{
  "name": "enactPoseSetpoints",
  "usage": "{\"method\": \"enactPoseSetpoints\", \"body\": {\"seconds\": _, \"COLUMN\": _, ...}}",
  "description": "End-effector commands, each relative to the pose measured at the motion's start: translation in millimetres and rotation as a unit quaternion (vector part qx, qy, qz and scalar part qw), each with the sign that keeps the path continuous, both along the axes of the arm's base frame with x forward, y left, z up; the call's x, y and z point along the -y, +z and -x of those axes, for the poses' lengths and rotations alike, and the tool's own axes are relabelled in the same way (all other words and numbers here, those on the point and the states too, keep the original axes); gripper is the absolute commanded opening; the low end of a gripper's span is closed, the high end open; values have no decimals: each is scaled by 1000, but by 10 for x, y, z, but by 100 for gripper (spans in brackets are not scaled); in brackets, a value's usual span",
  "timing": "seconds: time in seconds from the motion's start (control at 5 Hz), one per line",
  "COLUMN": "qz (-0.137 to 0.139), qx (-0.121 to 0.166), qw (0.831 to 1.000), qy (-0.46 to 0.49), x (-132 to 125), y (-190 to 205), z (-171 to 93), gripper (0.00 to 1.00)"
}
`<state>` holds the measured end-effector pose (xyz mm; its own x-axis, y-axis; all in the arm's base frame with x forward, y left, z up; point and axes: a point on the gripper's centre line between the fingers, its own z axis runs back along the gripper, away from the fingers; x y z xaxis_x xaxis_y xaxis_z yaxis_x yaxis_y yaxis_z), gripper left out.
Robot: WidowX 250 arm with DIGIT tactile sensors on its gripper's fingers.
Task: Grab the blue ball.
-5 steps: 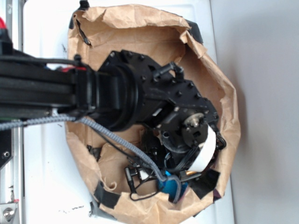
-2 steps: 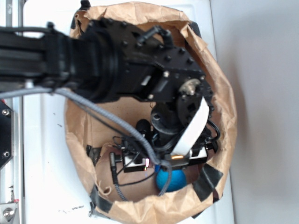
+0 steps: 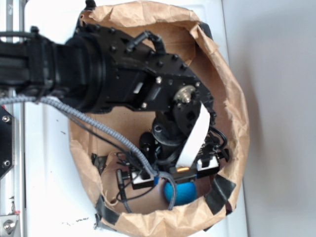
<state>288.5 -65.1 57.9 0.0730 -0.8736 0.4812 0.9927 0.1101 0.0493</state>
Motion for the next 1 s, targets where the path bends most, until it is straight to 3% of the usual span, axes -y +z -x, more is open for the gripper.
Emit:
{"method": "enactPoseSetpoints", "body": {"seconds": 0.0, "qz": -9, "qx": 30, "qw": 999, "qy": -33, "x": 382, "y": -204, "z": -194, "gripper": 100}}
{"method": "enactPoseSetpoints", "body": {"seconds": 0.2, "qz": -25, "qx": 27, "qw": 999, "qy": -18, "x": 414, "y": -356, "z": -219, "gripper": 0}}
{"method": "enactPoseSetpoints", "body": {"seconds": 0.6, "qz": -37, "qx": 70, "qw": 997, "qy": 10, "x": 182, "y": 226, "z": -18, "gripper": 0}}
{"method": "enactPoseSetpoints", "body": {"seconds": 0.8, "qz": -70, "qx": 85, "qw": 991, "qy": 80, "x": -6, "y": 609, "z": 72, "gripper": 0}}
